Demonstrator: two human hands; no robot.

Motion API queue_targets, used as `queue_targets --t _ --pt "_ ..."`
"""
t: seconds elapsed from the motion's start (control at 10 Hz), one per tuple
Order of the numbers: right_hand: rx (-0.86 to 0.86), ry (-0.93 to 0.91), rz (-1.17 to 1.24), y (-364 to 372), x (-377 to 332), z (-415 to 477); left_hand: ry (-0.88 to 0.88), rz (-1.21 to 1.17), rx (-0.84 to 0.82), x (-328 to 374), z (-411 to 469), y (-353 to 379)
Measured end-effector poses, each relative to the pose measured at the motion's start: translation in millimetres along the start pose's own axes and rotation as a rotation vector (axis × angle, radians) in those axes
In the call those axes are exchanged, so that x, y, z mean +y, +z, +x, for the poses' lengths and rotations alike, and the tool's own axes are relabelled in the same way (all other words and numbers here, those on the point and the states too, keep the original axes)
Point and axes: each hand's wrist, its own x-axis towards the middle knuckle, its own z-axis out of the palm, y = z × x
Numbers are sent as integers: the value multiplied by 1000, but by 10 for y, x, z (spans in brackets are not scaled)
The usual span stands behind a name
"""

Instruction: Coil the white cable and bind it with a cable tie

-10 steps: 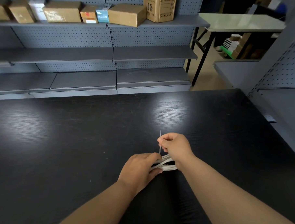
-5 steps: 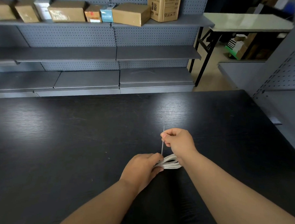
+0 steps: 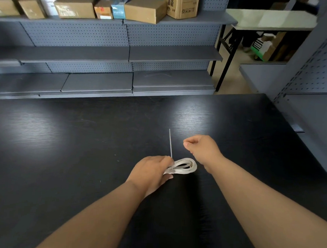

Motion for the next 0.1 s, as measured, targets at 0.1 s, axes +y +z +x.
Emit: queue_targets --t 0.1 --pt "12 23 -45 -100 63 -73 -33 0 10 2 -38 -73"
